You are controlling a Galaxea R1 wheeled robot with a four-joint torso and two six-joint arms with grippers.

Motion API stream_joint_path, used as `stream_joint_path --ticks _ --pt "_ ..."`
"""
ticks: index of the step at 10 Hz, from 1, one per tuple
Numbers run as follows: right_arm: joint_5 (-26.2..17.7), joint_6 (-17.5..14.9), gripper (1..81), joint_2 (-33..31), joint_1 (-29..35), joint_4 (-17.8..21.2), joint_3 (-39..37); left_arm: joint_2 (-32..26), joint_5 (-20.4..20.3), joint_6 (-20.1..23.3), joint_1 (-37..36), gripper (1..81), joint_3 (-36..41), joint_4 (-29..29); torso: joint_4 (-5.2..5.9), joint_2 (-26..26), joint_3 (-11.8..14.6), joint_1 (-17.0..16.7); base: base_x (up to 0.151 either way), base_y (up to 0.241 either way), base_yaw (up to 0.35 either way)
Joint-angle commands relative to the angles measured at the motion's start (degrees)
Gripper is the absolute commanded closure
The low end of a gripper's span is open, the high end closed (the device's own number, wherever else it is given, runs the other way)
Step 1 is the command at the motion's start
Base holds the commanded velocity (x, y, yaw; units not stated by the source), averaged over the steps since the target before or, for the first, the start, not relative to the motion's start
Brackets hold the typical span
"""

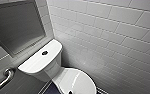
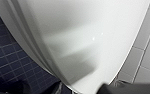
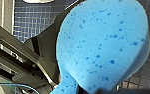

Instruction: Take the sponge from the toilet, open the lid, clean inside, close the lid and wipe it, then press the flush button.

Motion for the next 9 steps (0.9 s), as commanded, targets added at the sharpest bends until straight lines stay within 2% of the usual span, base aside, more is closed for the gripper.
stream_joint_path --ticks 1,9 --pt "-2.9 0.3 81.1 -2.2 -0.9 -0.9 1.3 3.8 0.7 0.7 -5.2 1.0 -0.7 3.4 0.0 0.0 0.0 0.0 0.0 0.0 0.0" --pt "-3.1 0.3 81.1 -2.2 -0.6 -0.9 1.7 9.8 3.2 0.6 -5.7 1.0 -9.7 3.9 0.0 0.0 0.0 0.0 0.0 0.0 0.0"
